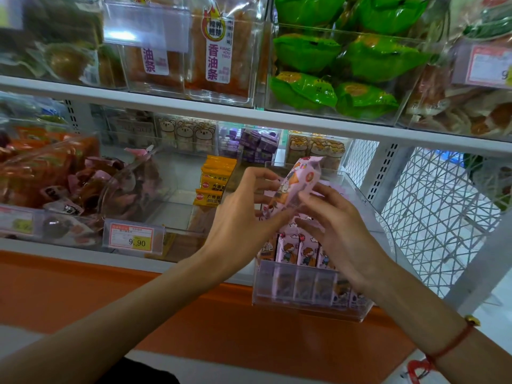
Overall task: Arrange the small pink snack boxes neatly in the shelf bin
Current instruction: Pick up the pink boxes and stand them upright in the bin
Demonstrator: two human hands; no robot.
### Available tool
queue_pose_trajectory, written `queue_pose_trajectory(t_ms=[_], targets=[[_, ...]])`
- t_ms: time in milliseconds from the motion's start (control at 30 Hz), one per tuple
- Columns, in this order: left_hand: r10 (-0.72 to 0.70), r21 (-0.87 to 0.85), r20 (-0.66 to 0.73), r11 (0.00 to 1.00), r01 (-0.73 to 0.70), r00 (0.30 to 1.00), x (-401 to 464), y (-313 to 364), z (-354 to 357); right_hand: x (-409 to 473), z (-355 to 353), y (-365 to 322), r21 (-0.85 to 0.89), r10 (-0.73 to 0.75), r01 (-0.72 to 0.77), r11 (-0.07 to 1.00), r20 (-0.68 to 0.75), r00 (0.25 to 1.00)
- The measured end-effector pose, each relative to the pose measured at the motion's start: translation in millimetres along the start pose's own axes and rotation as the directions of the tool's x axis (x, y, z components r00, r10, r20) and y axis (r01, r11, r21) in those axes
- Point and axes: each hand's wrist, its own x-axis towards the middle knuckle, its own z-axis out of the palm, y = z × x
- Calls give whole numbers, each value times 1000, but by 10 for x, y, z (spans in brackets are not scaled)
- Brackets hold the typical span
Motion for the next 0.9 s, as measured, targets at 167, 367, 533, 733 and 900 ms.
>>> queue_pose_trajectory(t_ms=[167,367,533,733,900], targets=[[23,78,57,997,-28,998,-4,-27,29,-9,-24,28,-91,-43,43,995,2,999],[76,109,-2,991,-75,997,-22,-24,37,-32,0,50,-237,-180,145,961,-134,975],[-12,-68,88,998,18,996,23,53,-3,-31,-36,-6,-259,-146,117,959,-95,985],[-150,-286,256,932,223,955,45,143,-3,-27,-74,-59,-193,4,-20,981,-81,997],[-180,-293,310,916,274,934,62,97,16,-22,-74,-60,-154,33,-44,987,-75,997]])
